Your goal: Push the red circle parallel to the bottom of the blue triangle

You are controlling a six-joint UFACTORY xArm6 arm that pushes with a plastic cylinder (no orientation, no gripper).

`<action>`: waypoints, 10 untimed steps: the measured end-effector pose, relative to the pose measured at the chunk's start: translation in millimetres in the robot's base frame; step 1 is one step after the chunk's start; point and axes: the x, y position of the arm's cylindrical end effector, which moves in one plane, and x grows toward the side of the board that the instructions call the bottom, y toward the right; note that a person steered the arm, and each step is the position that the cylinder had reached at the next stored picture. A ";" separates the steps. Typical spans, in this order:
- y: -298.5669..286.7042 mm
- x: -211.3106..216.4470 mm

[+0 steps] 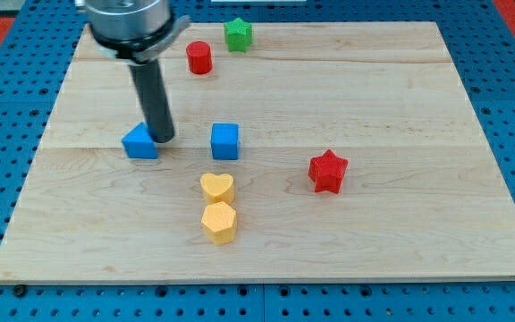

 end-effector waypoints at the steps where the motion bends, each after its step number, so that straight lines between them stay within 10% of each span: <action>1: 1.4 -7.9; 3: -22.9 -5.8; 6: 88.9 -166.6; 10: 44.4 -194.1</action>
